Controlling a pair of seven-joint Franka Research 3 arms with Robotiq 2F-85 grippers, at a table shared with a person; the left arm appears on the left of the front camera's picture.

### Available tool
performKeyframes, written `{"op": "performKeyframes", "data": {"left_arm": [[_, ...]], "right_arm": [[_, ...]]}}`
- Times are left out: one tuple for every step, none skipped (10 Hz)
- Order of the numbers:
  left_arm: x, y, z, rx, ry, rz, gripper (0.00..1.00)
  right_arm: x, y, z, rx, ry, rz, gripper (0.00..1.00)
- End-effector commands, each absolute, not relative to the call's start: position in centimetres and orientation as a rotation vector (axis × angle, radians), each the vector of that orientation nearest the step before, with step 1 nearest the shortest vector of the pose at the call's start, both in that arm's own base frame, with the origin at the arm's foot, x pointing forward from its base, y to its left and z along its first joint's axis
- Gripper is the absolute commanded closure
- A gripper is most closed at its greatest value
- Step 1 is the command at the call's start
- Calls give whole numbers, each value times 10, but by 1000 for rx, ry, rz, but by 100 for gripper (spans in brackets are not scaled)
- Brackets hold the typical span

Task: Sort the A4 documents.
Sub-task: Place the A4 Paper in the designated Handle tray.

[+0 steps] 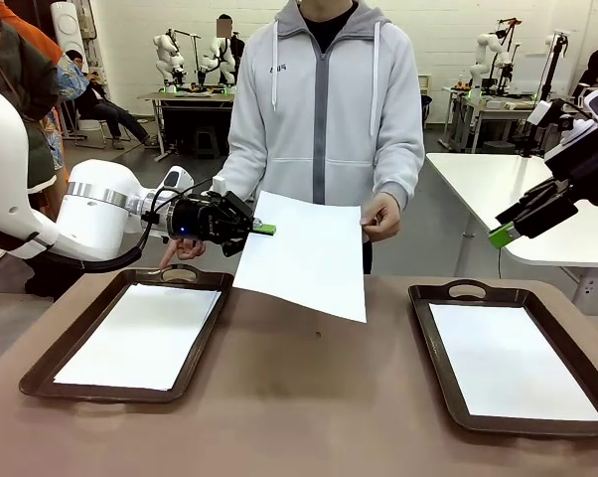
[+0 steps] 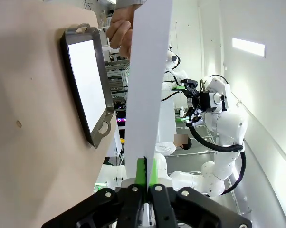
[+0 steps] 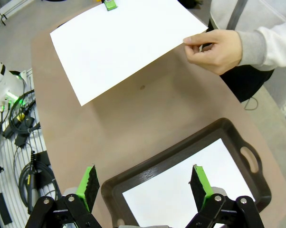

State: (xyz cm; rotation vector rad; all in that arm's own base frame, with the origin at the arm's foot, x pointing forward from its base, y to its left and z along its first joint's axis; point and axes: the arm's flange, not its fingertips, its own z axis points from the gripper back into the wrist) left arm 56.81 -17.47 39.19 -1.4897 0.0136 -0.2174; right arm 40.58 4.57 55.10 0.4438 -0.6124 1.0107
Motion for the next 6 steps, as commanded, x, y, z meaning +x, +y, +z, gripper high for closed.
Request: {"op": "performKeyframes", "data": {"left_arm": [[569, -175, 393, -1490, 8, -214, 100], [569, -175, 393, -1490, 8, -214, 100], [569, -175, 393, -1490, 8, -214, 100], [569, -175, 393, -1490, 8, -214, 100], [568, -175, 392, -1490, 14, -217, 99], [569, -171, 398, -1422, 43, -280, 99]], "right_arm": [[406, 47, 551, 430, -606, 1010, 0], [406, 47, 551, 430, -606, 1010, 0], [406, 47, 551, 430, -606, 1010, 0], [406, 47, 551, 430, -606, 1010, 0], [406, 47, 551, 430, -606, 1010, 0], [406, 47, 551, 430, -606, 1010, 0]]}}
